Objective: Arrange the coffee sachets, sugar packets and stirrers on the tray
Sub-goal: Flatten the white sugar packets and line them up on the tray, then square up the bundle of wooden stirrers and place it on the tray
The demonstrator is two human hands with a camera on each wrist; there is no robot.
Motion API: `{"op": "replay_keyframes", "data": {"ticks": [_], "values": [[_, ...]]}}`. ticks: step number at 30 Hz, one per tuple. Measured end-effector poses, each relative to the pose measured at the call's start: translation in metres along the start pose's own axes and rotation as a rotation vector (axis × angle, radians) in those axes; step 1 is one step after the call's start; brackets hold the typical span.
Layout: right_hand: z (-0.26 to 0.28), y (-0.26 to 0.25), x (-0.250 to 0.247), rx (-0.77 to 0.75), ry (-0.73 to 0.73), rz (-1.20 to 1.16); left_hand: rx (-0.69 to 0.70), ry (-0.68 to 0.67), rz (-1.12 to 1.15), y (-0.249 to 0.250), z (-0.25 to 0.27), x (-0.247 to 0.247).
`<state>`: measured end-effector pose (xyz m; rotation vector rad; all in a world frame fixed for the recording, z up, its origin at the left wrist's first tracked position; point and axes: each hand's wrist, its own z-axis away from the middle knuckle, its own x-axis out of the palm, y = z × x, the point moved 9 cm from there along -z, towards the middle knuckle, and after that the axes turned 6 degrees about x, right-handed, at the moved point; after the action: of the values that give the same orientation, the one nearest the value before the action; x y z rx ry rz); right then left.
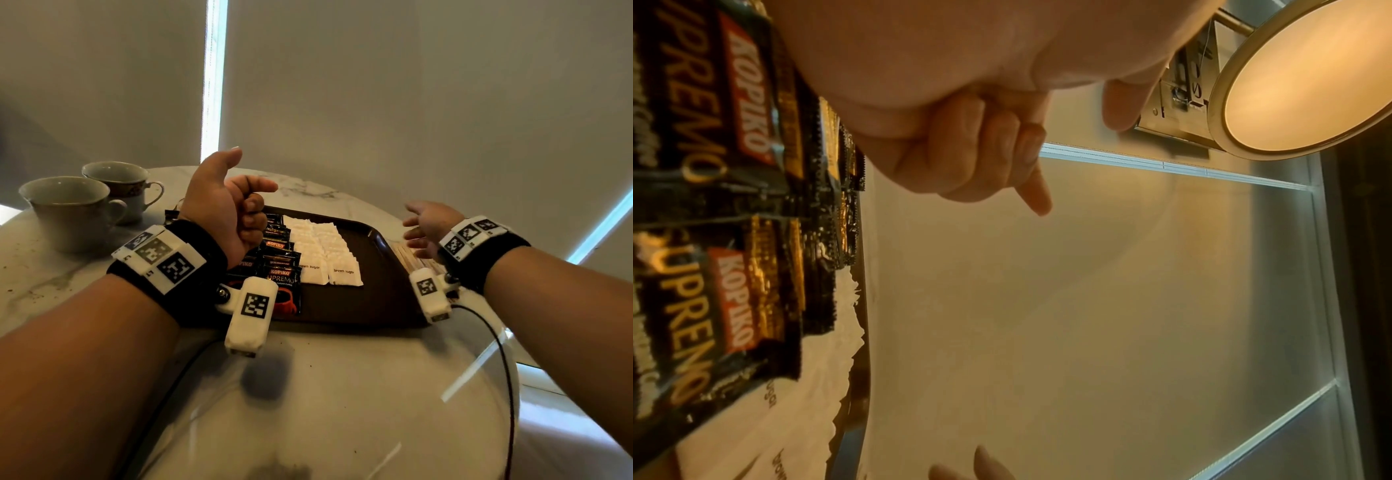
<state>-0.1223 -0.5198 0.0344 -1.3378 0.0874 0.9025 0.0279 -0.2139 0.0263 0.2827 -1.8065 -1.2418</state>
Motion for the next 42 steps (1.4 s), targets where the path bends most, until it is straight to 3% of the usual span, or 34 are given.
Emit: {"op": "replay_keyframes", "data": {"ticks": [5, 8, 11, 18, 26, 33, 42], "values": [[-0.011, 0.008, -0.059, -0.016, 0.215, 0.442, -0.003, 0.008, 0.007, 0.001, -0.003, -0.002], [-0.012, 0.03, -0.06, 0.12, 0.17, 0.62, -0.001, 0.009, -0.002, 0.0, -0.003, -0.002], [-0.015, 0.05, -0.054, 0.227, 0.111, 0.637, 0.003, 0.012, -0.013, -0.001, -0.004, -0.002], [-0.047, 0.06, -0.026, 0.285, -0.004, 0.666, 0.007, 0.015, -0.03, -0.002, -0.007, -0.002], [-0.065, 0.017, -0.008, -0.02, 0.14, 1.214, 0.008, 0.017, -0.032, 0.0, -0.009, -0.005], [-0.092, 0.011, -0.012, -0.101, 0.191, 1.219, 0.015, 0.013, -0.041, 0.001, -0.01, -0.005], [-0.088, 0.007, -0.019, -0.122, 0.214, 1.152, 0.009, 0.014, -0.04, 0.0, -0.009, -0.004]]}}
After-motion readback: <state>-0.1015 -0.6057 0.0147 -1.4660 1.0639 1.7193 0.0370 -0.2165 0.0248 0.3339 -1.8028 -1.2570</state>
